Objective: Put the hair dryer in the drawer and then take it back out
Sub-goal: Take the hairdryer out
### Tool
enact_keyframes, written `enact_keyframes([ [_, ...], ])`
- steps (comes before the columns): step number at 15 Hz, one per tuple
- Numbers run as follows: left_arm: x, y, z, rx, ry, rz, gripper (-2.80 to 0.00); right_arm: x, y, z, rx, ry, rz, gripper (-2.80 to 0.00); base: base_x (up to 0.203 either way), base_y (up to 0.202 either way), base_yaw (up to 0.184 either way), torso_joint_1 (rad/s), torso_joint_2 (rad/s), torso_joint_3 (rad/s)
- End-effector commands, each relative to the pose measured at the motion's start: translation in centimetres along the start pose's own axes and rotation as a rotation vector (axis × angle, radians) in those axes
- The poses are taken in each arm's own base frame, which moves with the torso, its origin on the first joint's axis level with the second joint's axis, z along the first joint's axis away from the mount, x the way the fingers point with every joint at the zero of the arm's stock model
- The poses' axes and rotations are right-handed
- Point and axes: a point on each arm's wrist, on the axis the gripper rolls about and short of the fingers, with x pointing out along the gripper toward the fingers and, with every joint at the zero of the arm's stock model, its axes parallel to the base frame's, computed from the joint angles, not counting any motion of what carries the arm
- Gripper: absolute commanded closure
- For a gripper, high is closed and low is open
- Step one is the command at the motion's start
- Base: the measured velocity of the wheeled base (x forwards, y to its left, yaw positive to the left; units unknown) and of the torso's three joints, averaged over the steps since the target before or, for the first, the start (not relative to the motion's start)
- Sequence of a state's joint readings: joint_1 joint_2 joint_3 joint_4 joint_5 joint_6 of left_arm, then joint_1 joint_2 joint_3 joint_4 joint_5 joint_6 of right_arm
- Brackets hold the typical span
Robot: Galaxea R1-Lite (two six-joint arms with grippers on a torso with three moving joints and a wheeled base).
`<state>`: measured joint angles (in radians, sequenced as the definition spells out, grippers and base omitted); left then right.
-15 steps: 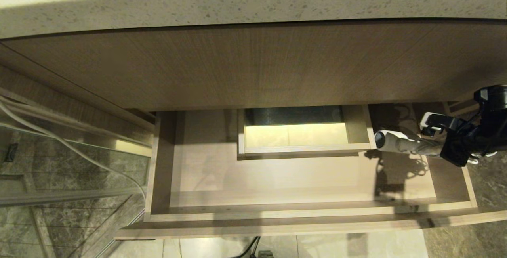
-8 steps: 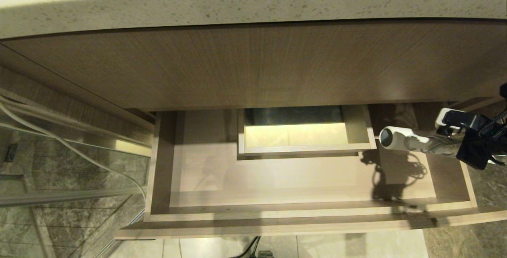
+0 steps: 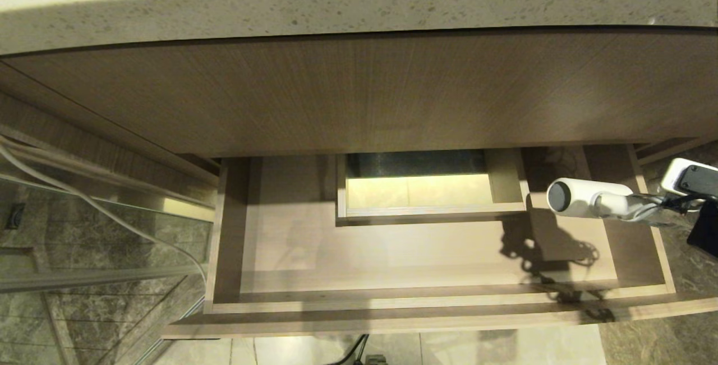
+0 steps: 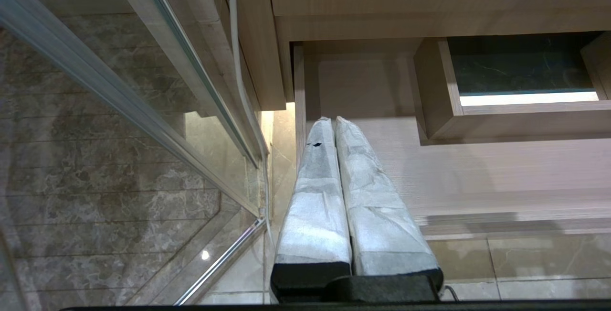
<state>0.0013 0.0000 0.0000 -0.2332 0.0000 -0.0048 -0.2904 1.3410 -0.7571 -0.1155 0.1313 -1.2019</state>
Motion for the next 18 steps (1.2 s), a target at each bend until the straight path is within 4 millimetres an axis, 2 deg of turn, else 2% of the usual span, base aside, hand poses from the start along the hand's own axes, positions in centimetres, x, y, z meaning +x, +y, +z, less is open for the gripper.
enact_keyframes([
  [1, 0.1, 0.0, -1.1, -0.001, 0.038, -0.001, 0.00, -3.8, 0.6, 0.8, -0.029, -0.058, -0.086, 0.00, 0.000, 0.000, 0.000, 0.000, 0.00, 0.000],
  [6, 0.1, 0.0, -1.1, -0.001, 0.038, 0.000, 0.00, -8.1, 1.4, 1.1, -0.048, -0.116, -0.203, 0.00, 0.000, 0.000, 0.000, 0.000, 0.00, 0.000],
  [16, 0.1, 0.0, -1.1, -0.001, 0.038, -0.001, 0.00, -12.9, 1.1, 1.8, -0.072, -0.194, -0.401, 0.00, 0.000, 0.000, 0.000, 0.000, 0.00, 0.000],
  [18, 0.1, 0.0, -1.1, 0.000, 0.038, 0.000, 0.00, -13.1, 1.1, 1.8, -0.075, -0.198, -0.413, 0.00, 0.000, 0.000, 0.000, 0.000, 0.00, 0.000],
])
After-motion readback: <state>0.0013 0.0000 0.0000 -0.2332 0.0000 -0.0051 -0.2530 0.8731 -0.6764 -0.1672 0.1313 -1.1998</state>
